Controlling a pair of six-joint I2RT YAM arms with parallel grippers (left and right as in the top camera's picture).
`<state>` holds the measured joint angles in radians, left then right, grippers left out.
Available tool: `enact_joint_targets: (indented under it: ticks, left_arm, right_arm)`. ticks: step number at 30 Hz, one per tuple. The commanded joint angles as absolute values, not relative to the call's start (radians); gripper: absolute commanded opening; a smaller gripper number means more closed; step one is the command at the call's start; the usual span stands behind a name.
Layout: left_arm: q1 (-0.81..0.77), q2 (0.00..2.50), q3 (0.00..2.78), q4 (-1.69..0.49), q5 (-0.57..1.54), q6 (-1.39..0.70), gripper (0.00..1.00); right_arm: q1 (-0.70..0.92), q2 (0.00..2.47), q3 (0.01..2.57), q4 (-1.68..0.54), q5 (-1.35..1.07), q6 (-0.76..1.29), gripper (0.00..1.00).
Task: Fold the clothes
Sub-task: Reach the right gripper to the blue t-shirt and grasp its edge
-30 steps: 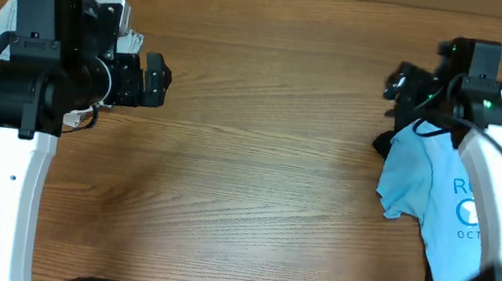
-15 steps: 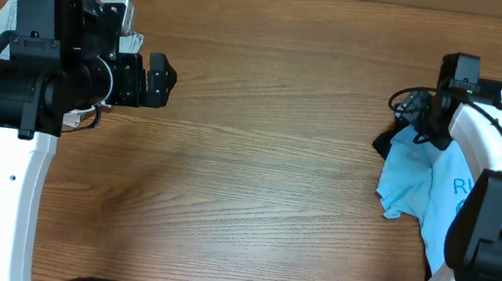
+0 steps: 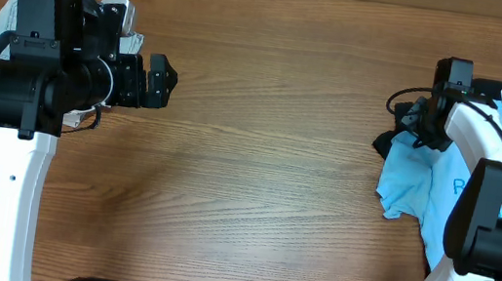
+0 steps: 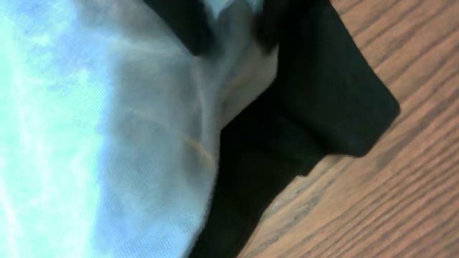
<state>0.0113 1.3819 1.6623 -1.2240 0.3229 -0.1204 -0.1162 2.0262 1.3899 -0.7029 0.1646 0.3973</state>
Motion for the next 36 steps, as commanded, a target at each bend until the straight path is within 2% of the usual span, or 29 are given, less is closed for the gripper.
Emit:
enact_joint_targets:
  ticks: [1,7,9,10,11,13,19,20,22,23,26,30,36]
  left_arm:
    - [0.012,1.372,1.689,-1.223,0.341,-0.104,1.0]
    - [0.012,1.372,1.689,-1.223,0.341,-0.104,1.0]
    - [0.012,1.372,1.689,-1.223,0.341,-0.104,1.0]
    - [0.012,1.372,1.689,-1.223,0.341,-0.104,1.0]
    - [0.012,1.372,1.689,-1.223,0.34,-0.104,1.0]
    - [0.012,1.372,1.689,-1.219,0.339,-0.099,1.0]
    - [0.012,1.372,1.689,-1.212,0.337,-0.081,1.0]
    - [0.012,1.372,1.689,-1.213,0.337,-0.081,1.0]
    - [0.013,1.372,1.689,-1.215,0.336,-0.081,1.0]
    - [0.013,1.372,1.689,-1.215,0.333,-0.081,1.0]
    - [0.013,1.372,1.689,-1.2,0.33,-0.077,1.0]
    - [0.012,1.372,1.689,-1.193,0.331,-0.077,1.0]
    - [0.012,1.372,1.689,-1.2,0.334,-0.078,1.0]
  right_arm:
    - [-0.154,1.96,1.441,-0.724,0.183,0.394,0.04]
    - [-0.216,1.916,1.457,-0.758,0.179,0.394,0.06]
    - [-0.246,1.895,1.457,-0.757,0.129,0.386,0.22]
    - [-0.257,1.888,1.457,-0.756,0.086,0.362,0.23]
    - [-0.267,1.885,1.457,-0.753,0.038,0.33,0.22]
    - [-0.28,1.883,1.456,-0.751,-0.056,0.262,0.04]
    - [-0.282,1.882,1.456,-0.765,-0.074,0.257,0.04]
    - [-0.281,1.882,1.456,-0.767,-0.088,0.257,0.11]
    - [-0.273,1.882,1.453,-0.77,-0.122,0.257,0.39]
    - [-0.265,1.883,1.45,-0.768,-0.125,0.257,0.49]
    - [-0.234,1.895,1.436,-0.754,-0.068,0.262,0.67]
    - [-0.202,1.949,1.426,-0.747,0.01,0.292,0.72]
    - [-0.204,2.005,1.426,-0.754,0.045,0.371,0.63]
